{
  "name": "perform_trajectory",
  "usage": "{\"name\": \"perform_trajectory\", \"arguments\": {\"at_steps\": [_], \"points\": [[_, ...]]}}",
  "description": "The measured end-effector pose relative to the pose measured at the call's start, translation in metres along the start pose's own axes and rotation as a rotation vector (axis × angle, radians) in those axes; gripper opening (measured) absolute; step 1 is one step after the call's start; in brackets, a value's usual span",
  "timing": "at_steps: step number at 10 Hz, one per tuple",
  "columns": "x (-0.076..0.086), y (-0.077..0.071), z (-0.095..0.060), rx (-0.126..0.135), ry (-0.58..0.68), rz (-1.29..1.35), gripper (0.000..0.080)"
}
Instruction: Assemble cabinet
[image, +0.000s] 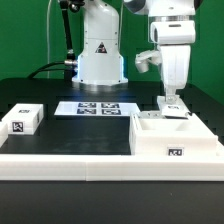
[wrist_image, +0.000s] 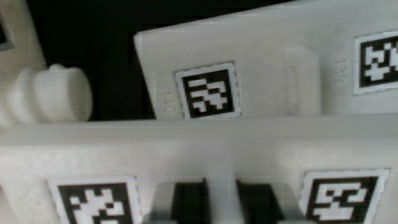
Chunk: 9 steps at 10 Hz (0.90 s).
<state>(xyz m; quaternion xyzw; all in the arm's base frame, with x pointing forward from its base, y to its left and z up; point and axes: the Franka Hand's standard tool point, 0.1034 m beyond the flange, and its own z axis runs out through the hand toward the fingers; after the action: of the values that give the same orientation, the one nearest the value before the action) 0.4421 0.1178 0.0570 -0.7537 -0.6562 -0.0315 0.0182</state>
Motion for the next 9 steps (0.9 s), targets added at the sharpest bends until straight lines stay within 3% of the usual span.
{"name": "perform_trajectory", "arguments": {"at_steps": [9], "points": [[0.001,0.0069,0.0032,0.001,0.005,0.008,0.007]]}}
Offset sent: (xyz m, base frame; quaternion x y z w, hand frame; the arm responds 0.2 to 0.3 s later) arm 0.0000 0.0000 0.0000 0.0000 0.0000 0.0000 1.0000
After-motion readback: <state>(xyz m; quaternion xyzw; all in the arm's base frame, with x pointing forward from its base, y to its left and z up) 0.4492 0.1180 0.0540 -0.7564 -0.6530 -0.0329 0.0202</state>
